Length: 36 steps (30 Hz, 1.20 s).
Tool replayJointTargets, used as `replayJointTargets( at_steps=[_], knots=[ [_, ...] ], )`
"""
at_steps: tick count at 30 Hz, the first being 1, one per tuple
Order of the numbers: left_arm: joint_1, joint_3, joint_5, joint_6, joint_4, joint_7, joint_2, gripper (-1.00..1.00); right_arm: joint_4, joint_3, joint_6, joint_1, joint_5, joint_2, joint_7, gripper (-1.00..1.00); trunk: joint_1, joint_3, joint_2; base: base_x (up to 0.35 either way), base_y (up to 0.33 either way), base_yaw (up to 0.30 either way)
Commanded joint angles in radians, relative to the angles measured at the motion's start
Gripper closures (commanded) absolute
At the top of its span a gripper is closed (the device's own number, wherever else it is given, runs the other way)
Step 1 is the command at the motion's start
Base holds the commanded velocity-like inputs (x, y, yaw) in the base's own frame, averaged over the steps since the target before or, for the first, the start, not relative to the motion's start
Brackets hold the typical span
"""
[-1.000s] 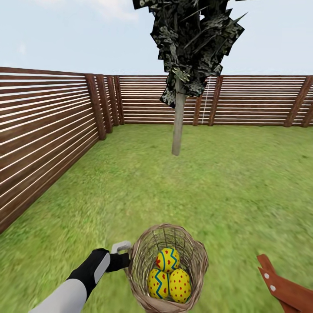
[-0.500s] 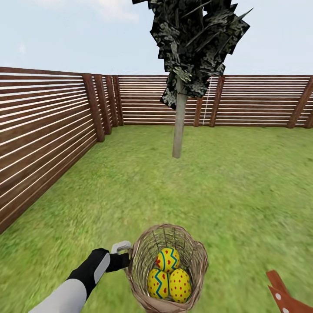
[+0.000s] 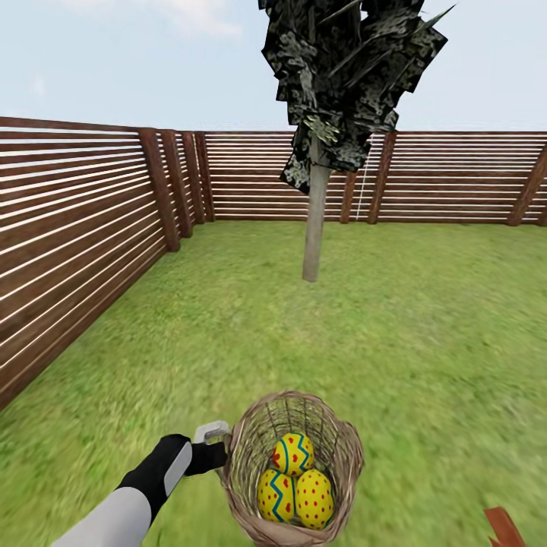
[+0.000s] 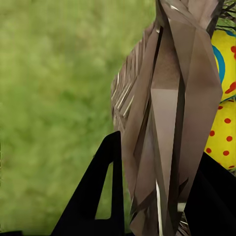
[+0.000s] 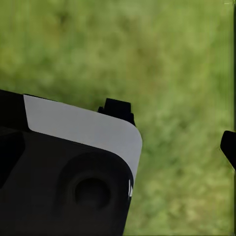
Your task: Take the three Easter eggs out of the wicker basket on the lawn in the garden, then place them on the lawn next to a single tree (choose any tree) so that all three eggs are next to the same tree and none are left in the basket.
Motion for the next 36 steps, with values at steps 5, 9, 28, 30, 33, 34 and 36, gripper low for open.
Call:
replayJointTargets(
  at_steps=[5, 9, 28, 30, 33, 34, 36],
  knots=[
    [0.000, 0.006, 0.013, 0.007, -0.002, -0.001, -0.001, 1.00, 0.004, -0.008, -0.007, -0.002, 0.006, -0.001, 0.001, -1.00, 0.001, -0.001, 0.000, 0.319, 0.000, 0.000],
    [0.000, 0.006, 0.013, 0.007, -0.002, -0.001, -0.001, 1.00, 0.004, -0.008, -0.007, -0.002, 0.006, -0.001, 0.001, -1.00, 0.001, -0.001, 0.000, 0.319, 0.000, 0.000],
    [0.000, 0.006, 0.013, 0.007, -0.002, -0.001, -0.002, 1.00, 0.004, -0.008, -0.007, -0.002, 0.006, -0.001, 0.001, -1.00, 0.001, -0.001, 0.000, 0.319, 0.000, 0.000],
    [0.000, 0.006, 0.012, 0.007, -0.002, -0.001, -0.002, 1.00, 0.004, -0.008, -0.007, -0.002, 0.006, -0.001, 0.002, -1.00, 0.001, -0.001, 0.000, 0.319, 0.000, 0.000],
    [0.000, 0.006, 0.013, 0.007, -0.002, -0.001, -0.002, 1.00, 0.004, -0.008, -0.007, -0.002, 0.006, -0.001, 0.002, -1.00, 0.001, -0.001, 0.000, 0.319, 0.000, 0.000],
    [0.000, 0.006, 0.013, 0.007, -0.002, -0.001, -0.002, 1.00, 0.004, -0.008, -0.007, -0.002, 0.006, -0.001, 0.002, -1.00, 0.001, -0.001, 0.000, 0.319, 0.000, 0.000],
    [0.000, 0.006, 0.012, 0.007, -0.002, -0.001, -0.002, 1.00, 0.004, -0.008, -0.007, -0.002, 0.006, -0.001, 0.002, -1.00, 0.001, -0.001, 0.000, 0.319, 0.000, 0.000]
  ],
)
